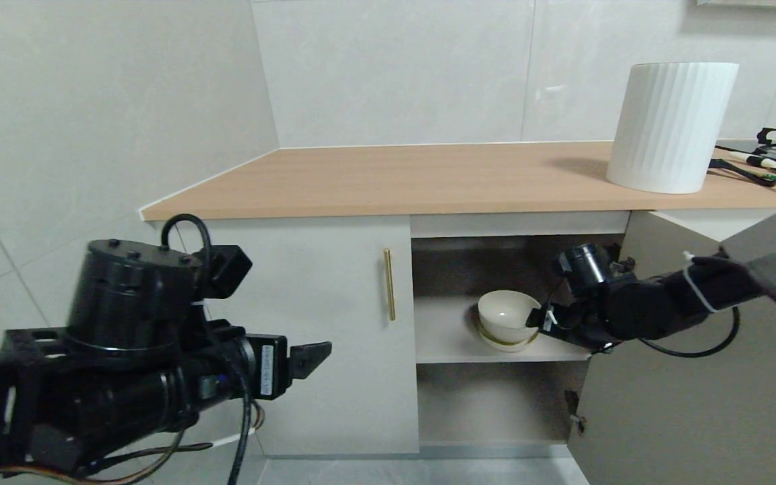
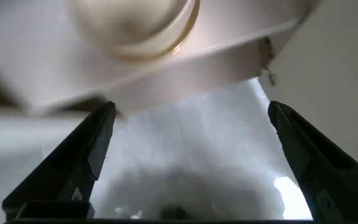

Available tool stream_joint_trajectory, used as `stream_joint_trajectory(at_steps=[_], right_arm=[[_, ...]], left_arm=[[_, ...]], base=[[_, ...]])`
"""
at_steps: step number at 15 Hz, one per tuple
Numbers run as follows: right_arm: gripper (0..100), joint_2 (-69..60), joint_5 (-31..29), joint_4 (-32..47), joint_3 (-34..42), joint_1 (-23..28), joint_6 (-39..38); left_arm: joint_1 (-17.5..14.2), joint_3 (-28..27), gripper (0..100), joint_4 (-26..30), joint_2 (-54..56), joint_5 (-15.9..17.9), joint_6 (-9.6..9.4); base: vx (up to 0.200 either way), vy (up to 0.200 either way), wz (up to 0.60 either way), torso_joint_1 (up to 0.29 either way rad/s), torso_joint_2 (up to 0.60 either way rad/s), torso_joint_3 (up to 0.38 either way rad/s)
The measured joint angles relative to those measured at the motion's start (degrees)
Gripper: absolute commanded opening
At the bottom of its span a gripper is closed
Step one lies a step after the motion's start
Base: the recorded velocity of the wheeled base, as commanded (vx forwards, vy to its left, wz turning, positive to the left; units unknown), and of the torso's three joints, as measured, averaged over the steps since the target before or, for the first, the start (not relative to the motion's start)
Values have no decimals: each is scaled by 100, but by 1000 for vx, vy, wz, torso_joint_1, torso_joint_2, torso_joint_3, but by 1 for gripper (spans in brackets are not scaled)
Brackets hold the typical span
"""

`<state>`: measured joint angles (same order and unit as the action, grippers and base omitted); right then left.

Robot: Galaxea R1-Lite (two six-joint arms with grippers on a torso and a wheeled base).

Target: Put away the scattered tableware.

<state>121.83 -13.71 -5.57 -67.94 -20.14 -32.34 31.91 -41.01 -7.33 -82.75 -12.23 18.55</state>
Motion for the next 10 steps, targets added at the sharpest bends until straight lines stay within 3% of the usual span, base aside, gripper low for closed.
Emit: stream_joint_trajectory(at_steps=[3,5,6,10], right_arm=[[100,-1250,375,27,1128,-246,443],[100,-2074,428,57,1891,-362,528],[100,-2539,446,67,2287,-406,605],[100,-4074,452,368,3437,-657,1154]], left_arm=[[-83,6,100,1030,979,60,44],[-155,52,100,1457,1564,530,145],[-229,135,100,1556,1818,809,174],[-304,238,100,1559,2172,901,180]], base=[[0,0,0,0,0,0],[0,0,0,0,0,0],[0,0,0,0,0,0],[0,0,0,0,0,0]])
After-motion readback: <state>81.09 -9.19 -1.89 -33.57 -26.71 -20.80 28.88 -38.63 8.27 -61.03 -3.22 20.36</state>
